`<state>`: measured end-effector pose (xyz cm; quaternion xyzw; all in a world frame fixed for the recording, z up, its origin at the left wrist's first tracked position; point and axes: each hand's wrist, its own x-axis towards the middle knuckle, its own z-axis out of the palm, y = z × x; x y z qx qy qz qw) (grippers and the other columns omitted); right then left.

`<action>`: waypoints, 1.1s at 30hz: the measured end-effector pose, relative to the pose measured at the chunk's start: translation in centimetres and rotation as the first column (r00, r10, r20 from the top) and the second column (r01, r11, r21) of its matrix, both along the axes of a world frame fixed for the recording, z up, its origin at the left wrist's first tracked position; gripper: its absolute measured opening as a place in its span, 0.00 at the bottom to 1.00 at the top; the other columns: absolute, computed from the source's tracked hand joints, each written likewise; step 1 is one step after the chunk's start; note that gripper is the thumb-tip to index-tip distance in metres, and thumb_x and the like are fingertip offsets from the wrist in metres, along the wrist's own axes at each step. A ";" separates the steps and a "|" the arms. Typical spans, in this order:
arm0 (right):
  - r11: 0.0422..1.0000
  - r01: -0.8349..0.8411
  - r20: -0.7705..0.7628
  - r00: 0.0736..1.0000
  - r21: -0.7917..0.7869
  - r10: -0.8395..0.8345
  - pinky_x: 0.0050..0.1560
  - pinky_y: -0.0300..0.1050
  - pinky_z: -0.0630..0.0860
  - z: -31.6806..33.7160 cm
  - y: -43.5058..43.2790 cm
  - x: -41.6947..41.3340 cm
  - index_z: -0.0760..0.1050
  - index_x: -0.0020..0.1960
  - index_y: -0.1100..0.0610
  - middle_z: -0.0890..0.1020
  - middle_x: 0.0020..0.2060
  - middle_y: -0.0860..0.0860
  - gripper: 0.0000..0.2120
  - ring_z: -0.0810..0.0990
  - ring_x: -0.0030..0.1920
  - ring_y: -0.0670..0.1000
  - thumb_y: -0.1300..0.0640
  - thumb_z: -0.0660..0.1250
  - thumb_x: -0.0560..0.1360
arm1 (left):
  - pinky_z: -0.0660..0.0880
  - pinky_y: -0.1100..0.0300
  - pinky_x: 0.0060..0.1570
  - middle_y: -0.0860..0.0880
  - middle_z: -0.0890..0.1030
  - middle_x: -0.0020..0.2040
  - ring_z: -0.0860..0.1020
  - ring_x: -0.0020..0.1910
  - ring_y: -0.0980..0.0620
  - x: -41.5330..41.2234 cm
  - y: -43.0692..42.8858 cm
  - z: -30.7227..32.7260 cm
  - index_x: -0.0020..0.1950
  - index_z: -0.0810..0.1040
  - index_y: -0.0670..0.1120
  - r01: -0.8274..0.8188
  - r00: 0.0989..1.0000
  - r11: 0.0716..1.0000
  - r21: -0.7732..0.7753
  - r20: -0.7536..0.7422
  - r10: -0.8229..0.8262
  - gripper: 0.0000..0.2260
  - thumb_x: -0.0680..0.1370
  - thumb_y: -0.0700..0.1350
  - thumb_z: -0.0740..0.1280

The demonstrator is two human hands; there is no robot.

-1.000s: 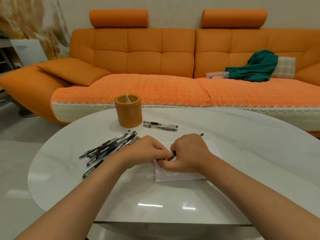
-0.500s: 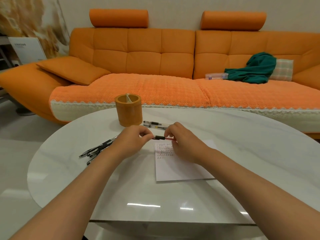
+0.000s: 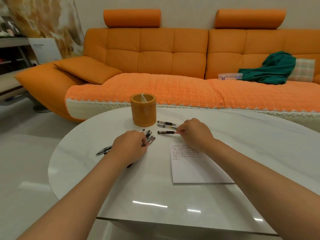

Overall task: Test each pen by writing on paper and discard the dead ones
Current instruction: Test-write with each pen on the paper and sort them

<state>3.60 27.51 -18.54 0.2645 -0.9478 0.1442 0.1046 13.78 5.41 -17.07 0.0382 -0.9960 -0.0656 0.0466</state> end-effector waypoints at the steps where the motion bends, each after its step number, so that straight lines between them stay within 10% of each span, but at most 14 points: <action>1: 1.000 -0.001 -0.003 1.000 0.007 0.001 0.49 0.46 0.73 -0.1 -0.1 -0.2 0.83 0.60 0.49 0.83 0.55 0.49 0.13 0.75 0.57 0.53 0.58 0.62 0.81 | 0.70 0.60 0.41 0.54 0.79 0.50 0.75 0.46 0.53 0.0 0.0 0.0 0.56 0.80 0.56 0.008 1.000 1.000 -0.014 -0.002 -0.008 0.07 0.78 0.52 0.68; 11: 0.988 -0.056 -0.145 0.986 0.143 0.076 0.47 0.49 0.69 -0.5 -2.0 0.1 0.79 0.64 0.49 0.79 0.56 0.51 0.16 0.74 0.55 0.56 0.61 0.64 0.79 | 0.70 0.60 0.40 0.57 0.81 0.49 0.74 0.45 0.54 0.3 0.6 0.0 0.59 0.81 0.59 0.085 0.996 0.996 -0.039 -0.020 -0.086 0.10 0.79 0.52 0.67; 19: 0.926 -0.378 0.104 0.921 0.007 0.375 0.50 0.48 0.73 0.4 -5.5 4.4 0.82 0.57 0.45 0.80 0.48 0.48 0.12 0.75 0.52 0.51 0.55 0.69 0.75 | 0.69 0.61 0.41 0.55 0.83 0.49 0.76 0.45 0.52 1.0 0.7 -0.5 0.55 0.84 0.56 0.106 0.994 0.984 0.142 -0.022 -0.104 0.11 0.77 0.43 0.67; 33: 0.966 -0.259 0.006 0.966 0.012 0.259 0.50 0.44 0.73 2.0 -2.5 5.9 0.81 0.55 0.49 0.79 0.49 0.46 0.06 0.74 0.52 0.48 0.54 0.68 0.79 | 0.78 0.57 0.49 0.54 0.81 0.50 0.77 0.45 0.57 1.8 0.3 1.3 0.56 0.82 0.53 0.114 0.991 0.958 0.262 0.035 -0.128 0.07 0.80 0.51 0.68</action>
